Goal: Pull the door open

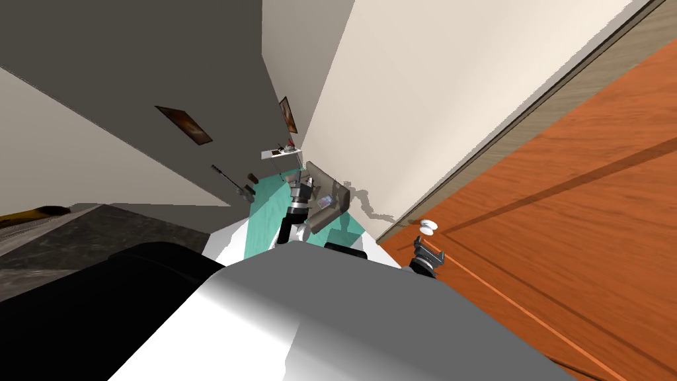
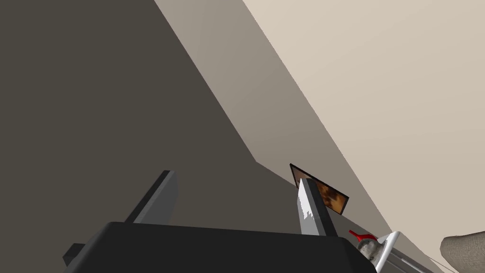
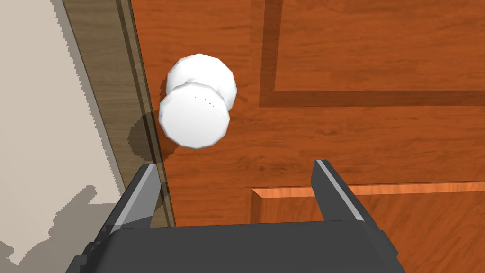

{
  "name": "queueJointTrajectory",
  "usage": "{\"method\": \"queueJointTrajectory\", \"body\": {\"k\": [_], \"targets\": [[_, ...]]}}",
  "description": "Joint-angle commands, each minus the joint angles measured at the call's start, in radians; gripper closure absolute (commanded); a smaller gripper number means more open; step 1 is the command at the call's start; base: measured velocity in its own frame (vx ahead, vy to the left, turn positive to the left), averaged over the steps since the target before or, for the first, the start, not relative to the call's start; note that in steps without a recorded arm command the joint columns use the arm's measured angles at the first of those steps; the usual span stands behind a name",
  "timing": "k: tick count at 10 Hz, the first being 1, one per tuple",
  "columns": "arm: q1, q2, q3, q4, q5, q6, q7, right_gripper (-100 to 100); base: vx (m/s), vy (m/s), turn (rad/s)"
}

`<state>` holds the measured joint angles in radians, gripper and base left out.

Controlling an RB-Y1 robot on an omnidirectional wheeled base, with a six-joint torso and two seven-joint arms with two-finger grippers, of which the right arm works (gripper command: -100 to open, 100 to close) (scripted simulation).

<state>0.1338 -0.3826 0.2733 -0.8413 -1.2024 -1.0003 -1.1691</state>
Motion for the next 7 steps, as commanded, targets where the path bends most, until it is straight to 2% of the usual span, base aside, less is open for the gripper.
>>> {"method": "queueJointTrajectory", "body": {"k": [1,5,6,7], "targets": [[-0.031,-0.023,0.008,0.033,0.008,0.021,-0.034,-100,0.159,-0.031,-0.160],[-0.068,-0.046,0.018,0.084,0.019,0.035,-0.076,-100,0.151,-0.029,-0.063],[-0.047,-0.035,0.021,0.069,0.018,0.033,-0.064,-100,0.043,0.017,-0.043],[-0.047,-0.035,0.021,0.069,0.018,0.033,-0.064,100,-0.025,0.014,0.048]]}}
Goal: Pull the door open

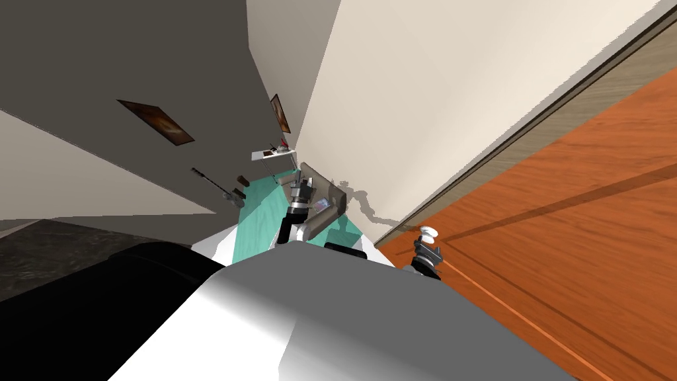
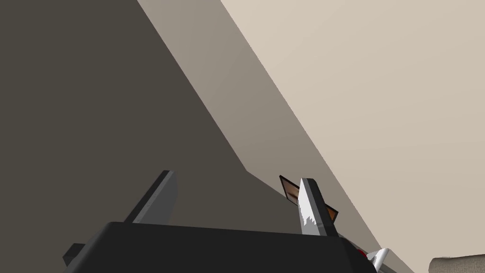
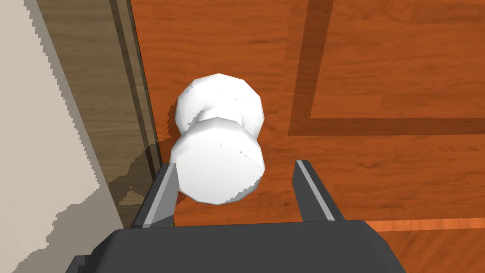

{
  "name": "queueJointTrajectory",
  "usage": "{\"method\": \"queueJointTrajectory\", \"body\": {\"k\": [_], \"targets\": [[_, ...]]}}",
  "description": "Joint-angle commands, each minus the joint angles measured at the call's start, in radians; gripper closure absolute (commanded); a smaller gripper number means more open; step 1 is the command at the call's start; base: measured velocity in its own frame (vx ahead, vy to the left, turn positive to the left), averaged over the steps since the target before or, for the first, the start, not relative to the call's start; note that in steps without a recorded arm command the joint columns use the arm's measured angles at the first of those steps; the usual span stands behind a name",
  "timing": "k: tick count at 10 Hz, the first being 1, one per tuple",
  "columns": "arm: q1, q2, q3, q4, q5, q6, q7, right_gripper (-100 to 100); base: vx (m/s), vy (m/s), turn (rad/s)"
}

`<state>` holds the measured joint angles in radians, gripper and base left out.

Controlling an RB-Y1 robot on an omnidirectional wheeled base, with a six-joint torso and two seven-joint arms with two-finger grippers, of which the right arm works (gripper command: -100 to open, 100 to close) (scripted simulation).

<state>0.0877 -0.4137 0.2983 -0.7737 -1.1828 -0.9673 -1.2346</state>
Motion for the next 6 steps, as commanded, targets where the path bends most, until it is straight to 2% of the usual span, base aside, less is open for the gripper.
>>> {"method": "queueJointTrajectory", "body": {"k": [1,5,6], "targets": [[-0.001,-0.004,-0.004,0.001,-0.002,0.000,0.001,100,-0.022,0.013,0.035],[-0.001,-0.004,-0.004,0.001,-0.002,0.000,0.001,100,-0.003,-0.005,-0.007],[-0.009,0.009,-0.004,-0.002,-0.001,0.000,0.015,-100,-0.122,-0.012,-0.007]]}}
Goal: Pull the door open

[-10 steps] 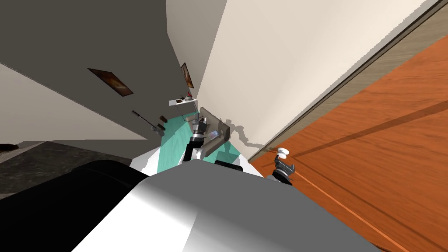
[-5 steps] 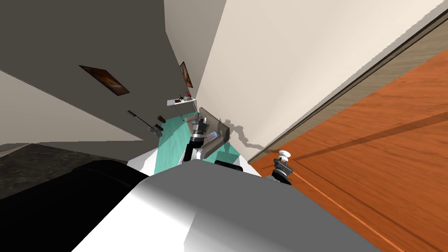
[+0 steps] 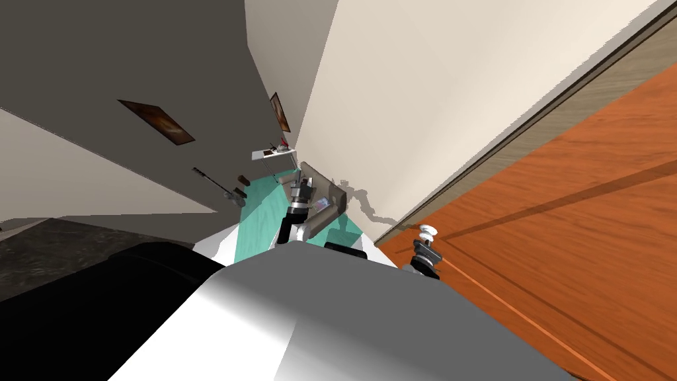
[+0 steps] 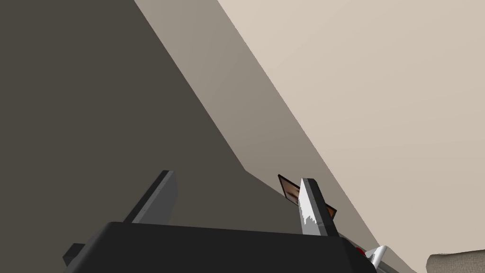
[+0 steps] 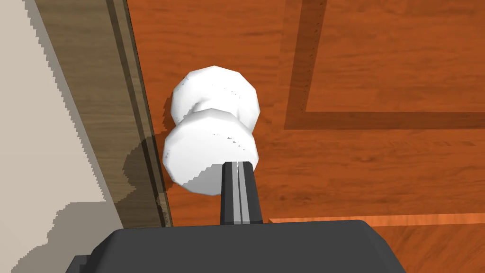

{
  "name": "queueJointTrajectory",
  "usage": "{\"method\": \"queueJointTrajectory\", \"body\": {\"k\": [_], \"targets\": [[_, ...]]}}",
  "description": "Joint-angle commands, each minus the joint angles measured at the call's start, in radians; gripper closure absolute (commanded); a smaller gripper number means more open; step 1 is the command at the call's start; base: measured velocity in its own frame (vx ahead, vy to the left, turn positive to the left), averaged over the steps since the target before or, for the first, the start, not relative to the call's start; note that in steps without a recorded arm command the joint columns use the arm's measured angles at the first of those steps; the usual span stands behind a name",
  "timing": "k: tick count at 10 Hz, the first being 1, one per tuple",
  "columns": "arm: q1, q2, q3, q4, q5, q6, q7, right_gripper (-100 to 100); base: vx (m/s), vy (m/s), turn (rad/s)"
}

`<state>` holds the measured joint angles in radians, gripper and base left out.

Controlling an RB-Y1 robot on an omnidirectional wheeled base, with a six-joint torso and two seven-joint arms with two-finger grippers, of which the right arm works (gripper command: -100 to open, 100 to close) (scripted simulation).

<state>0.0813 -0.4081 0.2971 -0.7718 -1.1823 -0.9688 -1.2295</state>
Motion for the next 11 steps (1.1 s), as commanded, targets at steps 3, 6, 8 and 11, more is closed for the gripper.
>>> {"method": "queueJointTrajectory", "body": {"k": [3,6,8,11], "targets": [[-0.021,0.026,-0.010,-0.007,-0.002,0.002,0.041,-100,-0.201,0.038,-0.002],[-0.051,0.062,-0.022,-0.012,-0.004,0.002,0.091,-100,-0.154,0.083,0.004],[-0.068,0.081,-0.028,-0.015,-0.005,0.002,0.118,-100,-0.096,0.091,0.006],[-0.034,0.072,-0.084,-0.018,0.017,0.010,0.089,-100,0.006,0.000,0.135]]}}
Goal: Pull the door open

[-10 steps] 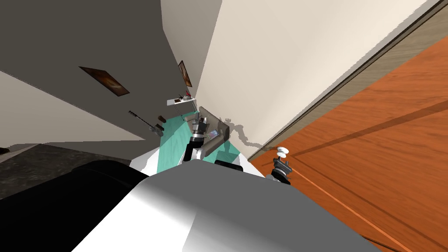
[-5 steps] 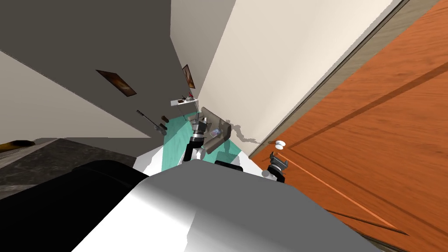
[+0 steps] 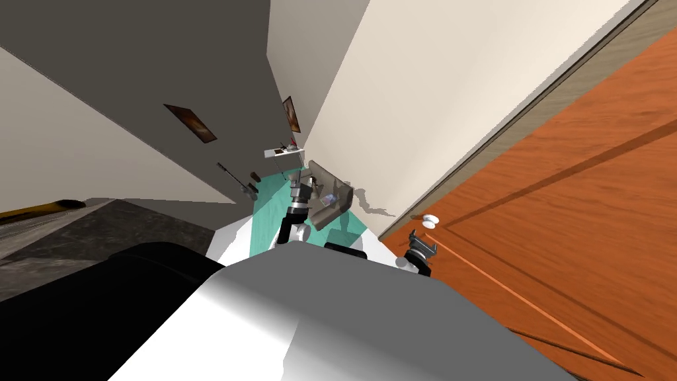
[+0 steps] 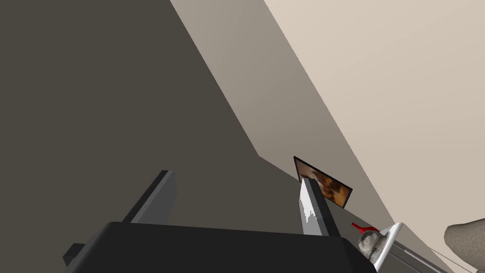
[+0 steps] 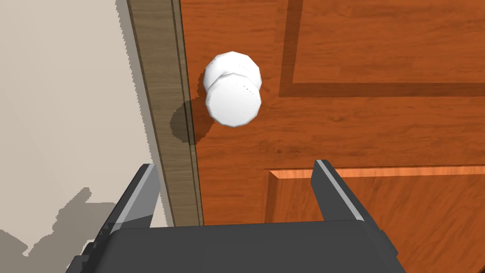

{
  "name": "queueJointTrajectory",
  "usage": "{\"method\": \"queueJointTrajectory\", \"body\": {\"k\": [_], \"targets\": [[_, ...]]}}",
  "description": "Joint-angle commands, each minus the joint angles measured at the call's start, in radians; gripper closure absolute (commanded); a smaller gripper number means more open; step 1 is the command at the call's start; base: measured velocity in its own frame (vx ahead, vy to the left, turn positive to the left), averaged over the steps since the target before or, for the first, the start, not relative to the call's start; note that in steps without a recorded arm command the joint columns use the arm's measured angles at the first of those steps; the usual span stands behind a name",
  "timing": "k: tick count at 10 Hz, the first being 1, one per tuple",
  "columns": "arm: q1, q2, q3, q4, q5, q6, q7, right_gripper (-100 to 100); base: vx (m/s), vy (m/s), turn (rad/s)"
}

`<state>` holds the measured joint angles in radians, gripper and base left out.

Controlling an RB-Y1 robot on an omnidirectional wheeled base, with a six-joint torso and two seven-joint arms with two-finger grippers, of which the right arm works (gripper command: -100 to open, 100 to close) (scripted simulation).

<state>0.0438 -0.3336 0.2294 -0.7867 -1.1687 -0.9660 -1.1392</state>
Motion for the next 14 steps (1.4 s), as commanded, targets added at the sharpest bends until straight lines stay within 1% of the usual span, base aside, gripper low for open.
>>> {"method": "queueJointTrajectory", "body": {"k": [1,9,12,13,14], "targets": [[0.012,-0.003,-0.037,0.000,0.012,0.009,-0.011,-100,0.039,-0.055,0.172],[0.089,-0.007,-0.237,0.032,0.097,0.024,-0.105,-100,0.073,-0.047,0.193],[0.112,-0.009,-0.297,0.041,0.123,0.029,-0.133,-100,0.081,-0.062,0.142],[0.122,-0.009,-0.322,0.045,0.133,0.031,-0.145,-100,0.048,-0.094,0.185],[0.105,-0.009,-0.304,0.062,0.130,0.024,-0.143,-100,0.021,-0.052,0.047]]}}
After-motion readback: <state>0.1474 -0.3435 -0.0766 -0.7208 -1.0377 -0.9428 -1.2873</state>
